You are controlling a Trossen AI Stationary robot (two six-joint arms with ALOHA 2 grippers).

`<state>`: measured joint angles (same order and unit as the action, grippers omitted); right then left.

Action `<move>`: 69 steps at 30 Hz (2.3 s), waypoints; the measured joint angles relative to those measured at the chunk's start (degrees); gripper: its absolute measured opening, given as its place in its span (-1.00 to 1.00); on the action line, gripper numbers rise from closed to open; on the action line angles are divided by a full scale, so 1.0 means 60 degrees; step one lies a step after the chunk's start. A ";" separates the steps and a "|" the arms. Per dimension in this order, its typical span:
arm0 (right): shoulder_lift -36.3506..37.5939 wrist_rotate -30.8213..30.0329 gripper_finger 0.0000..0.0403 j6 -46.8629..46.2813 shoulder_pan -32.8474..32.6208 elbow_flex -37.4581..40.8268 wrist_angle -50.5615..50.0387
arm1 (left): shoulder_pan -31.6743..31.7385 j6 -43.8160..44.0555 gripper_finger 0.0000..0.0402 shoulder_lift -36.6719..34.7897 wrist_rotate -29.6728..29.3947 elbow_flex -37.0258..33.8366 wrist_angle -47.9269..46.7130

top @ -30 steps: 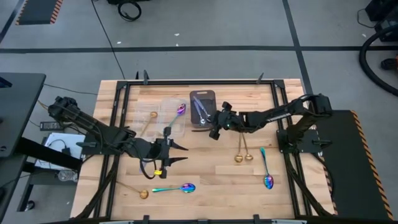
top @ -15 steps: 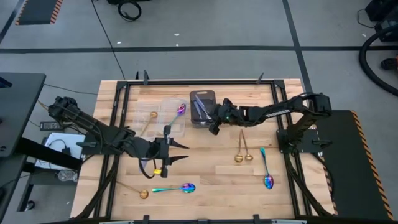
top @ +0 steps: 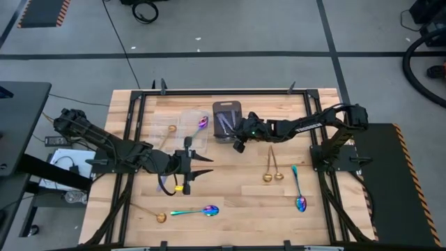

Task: Sort silverware by color (type)
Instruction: Put the gold spoon into the left transparent bin

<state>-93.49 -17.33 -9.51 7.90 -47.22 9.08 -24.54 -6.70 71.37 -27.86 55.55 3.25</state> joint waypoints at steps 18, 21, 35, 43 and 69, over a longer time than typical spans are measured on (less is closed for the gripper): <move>0.2469 0.0267 -0.64 0.0130 -0.1736 -0.0280 -0.1078 | 0.0001 0.0008 -0.30 0.0004 0.0000 -0.0004 -0.0348; 0.2756 0.0113 -0.64 -0.1271 -0.2180 -0.0291 -0.2219 | -0.0002 0.0233 -0.30 0.0004 0.0004 -0.0004 -0.0540; 0.2797 -0.0279 -0.62 -0.5238 -0.3467 -0.0283 -0.7945 | 0.0056 0.0303 -0.30 0.0007 -0.0004 -0.0007 -0.1220; 0.2245 0.0444 -0.27 -0.8120 -0.3590 -0.0178 -0.9753 | 0.0056 0.0286 -0.30 0.0007 0.0000 -0.0007 -0.1164; 0.0520 0.2348 -0.43 -0.8136 -0.3391 0.0601 -0.8634 | 0.0052 0.0504 -0.30 0.0004 0.0000 -0.0007 -0.1246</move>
<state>-90.37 -3.24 -58.33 -12.44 -43.62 -42.73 -24.23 -3.67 71.40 -27.86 55.51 -4.23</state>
